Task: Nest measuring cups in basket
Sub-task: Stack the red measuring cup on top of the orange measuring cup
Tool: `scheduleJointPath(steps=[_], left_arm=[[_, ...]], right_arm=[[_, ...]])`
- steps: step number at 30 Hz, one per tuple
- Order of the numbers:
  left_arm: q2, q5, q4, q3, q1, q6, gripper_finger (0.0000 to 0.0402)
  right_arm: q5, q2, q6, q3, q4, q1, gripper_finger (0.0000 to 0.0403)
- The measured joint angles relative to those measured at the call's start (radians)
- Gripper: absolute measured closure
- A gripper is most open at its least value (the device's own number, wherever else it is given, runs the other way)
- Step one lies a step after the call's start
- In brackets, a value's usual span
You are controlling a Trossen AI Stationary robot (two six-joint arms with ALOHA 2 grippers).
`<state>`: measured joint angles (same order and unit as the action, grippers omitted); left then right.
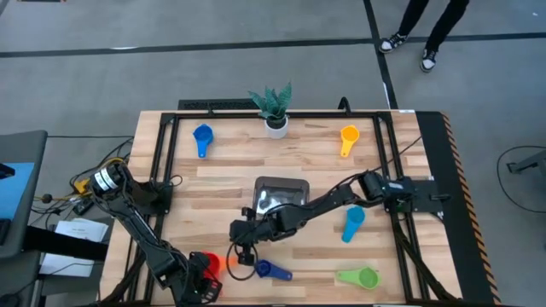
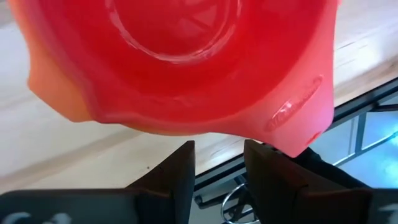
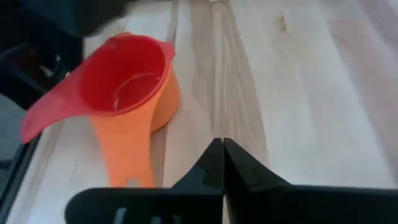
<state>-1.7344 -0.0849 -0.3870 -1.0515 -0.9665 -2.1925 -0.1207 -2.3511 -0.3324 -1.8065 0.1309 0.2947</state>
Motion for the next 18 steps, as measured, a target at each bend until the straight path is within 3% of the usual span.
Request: scheduleJointPath(steps=[18], left_arm=[[0.000, 0.010, 0.010, 0.000, 0.014, -0.002, 0.0277]], right_arm=[[0.069, -0.042, 0.026, -0.070, 0.034, 0.020, 0.0393]])
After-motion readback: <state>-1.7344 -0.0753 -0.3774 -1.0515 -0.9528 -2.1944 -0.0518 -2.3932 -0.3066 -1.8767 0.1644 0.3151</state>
